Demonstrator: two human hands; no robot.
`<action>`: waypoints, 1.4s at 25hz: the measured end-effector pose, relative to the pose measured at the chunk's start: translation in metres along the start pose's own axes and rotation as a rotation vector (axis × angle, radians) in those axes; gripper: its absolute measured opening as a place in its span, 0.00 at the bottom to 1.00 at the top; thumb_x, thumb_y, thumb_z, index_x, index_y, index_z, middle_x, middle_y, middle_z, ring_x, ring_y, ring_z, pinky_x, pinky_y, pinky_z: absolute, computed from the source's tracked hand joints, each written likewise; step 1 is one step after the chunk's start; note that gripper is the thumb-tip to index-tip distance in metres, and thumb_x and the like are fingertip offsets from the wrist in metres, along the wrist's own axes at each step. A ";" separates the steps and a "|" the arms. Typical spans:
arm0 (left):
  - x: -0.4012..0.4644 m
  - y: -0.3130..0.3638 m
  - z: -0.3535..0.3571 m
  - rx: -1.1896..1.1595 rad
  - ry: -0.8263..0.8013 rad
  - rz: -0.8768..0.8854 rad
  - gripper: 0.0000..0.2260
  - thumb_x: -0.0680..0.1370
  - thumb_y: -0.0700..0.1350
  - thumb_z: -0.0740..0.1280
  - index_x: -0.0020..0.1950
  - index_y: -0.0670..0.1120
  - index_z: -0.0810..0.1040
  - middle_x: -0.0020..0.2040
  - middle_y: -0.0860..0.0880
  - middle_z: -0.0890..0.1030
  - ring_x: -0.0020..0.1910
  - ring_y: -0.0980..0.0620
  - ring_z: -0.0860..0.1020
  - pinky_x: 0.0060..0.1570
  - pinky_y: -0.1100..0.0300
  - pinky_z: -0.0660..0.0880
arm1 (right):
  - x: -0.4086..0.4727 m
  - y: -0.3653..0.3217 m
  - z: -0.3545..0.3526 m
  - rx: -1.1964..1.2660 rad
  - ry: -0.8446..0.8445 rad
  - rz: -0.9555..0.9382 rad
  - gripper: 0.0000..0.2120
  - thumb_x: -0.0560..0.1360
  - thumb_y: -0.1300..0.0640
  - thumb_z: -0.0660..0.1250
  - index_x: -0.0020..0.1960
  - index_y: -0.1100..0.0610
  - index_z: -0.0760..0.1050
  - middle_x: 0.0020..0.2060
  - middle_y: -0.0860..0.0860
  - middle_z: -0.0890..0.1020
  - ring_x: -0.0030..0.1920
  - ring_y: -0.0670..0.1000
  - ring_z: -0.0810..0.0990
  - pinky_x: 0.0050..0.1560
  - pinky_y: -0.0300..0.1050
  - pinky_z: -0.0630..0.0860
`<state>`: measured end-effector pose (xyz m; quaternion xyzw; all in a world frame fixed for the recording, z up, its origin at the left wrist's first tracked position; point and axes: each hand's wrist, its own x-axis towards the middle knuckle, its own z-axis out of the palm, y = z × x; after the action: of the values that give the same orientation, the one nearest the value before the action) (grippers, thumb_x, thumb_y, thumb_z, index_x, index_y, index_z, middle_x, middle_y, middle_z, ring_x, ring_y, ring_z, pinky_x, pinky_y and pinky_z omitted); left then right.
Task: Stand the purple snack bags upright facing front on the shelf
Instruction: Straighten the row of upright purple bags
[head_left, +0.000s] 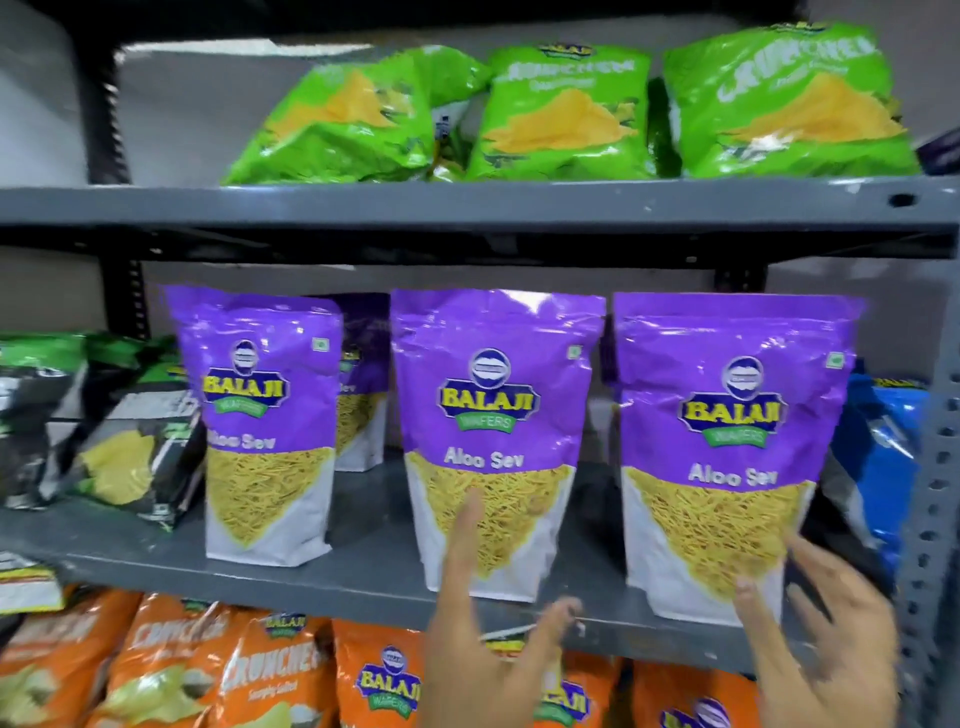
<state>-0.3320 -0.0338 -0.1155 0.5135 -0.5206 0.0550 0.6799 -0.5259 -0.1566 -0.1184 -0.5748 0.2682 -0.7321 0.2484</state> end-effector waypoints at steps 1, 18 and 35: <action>0.012 -0.015 -0.037 0.045 0.140 0.048 0.48 0.67 0.63 0.76 0.81 0.53 0.58 0.80 0.63 0.62 0.77 0.66 0.62 0.70 0.76 0.59 | -0.020 -0.012 0.018 0.014 -0.040 -0.064 0.22 0.69 0.46 0.74 0.59 0.54 0.78 0.56 0.54 0.84 0.56 0.43 0.82 0.61 0.31 0.74; 0.097 -0.153 -0.240 0.264 0.028 -0.482 0.54 0.44 0.74 0.78 0.66 0.57 0.65 0.59 0.53 0.79 0.58 0.50 0.79 0.57 0.50 0.78 | -0.102 -0.022 0.300 -0.048 -0.971 0.278 0.26 0.62 0.49 0.79 0.54 0.36 0.70 0.50 0.43 0.83 0.45 0.37 0.84 0.41 0.34 0.80; 0.077 -0.127 -0.216 0.425 0.223 -0.233 0.65 0.50 0.74 0.74 0.79 0.47 0.53 0.78 0.43 0.62 0.78 0.42 0.62 0.76 0.42 0.62 | -0.087 -0.040 0.104 -0.217 0.196 -0.047 0.27 0.67 0.45 0.75 0.64 0.46 0.73 0.63 0.51 0.78 0.62 0.60 0.77 0.62 0.61 0.74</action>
<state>-0.0791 0.0353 -0.1232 0.6919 -0.3566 0.1407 0.6118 -0.4077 -0.0797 -0.1326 -0.5302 0.3551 -0.7570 0.1404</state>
